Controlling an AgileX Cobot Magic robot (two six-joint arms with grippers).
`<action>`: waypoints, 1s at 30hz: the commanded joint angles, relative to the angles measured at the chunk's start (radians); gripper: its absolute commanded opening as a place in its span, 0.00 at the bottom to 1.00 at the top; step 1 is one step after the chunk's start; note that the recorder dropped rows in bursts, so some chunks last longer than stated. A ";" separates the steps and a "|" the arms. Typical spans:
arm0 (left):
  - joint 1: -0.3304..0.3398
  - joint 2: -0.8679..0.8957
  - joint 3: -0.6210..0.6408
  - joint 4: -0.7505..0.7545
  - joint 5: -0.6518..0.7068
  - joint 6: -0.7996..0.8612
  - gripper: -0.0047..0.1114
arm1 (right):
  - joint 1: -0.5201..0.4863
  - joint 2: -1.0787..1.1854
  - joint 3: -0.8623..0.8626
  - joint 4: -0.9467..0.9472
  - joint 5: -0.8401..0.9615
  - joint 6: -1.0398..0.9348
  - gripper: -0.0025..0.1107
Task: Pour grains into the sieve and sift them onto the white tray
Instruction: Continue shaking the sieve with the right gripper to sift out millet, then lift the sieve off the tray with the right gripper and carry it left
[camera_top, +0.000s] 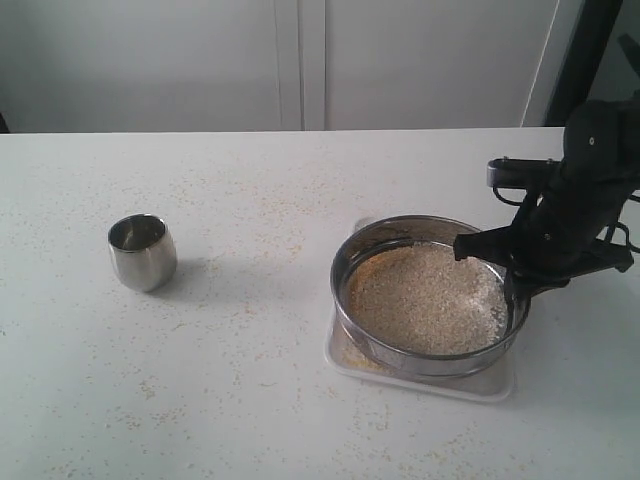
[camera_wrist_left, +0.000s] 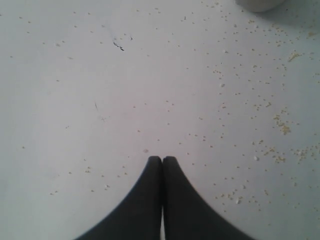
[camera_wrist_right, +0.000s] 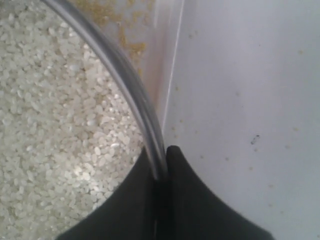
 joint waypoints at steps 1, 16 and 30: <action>0.002 -0.006 0.005 -0.008 0.011 -0.005 0.04 | -0.006 -0.013 -0.005 0.008 0.004 0.011 0.02; 0.002 -0.006 0.005 -0.008 0.011 -0.005 0.04 | 0.046 -0.159 -0.007 0.008 0.054 -0.043 0.02; 0.002 -0.006 0.005 -0.008 0.011 -0.005 0.04 | 0.197 -0.166 -0.070 0.014 0.086 -0.040 0.02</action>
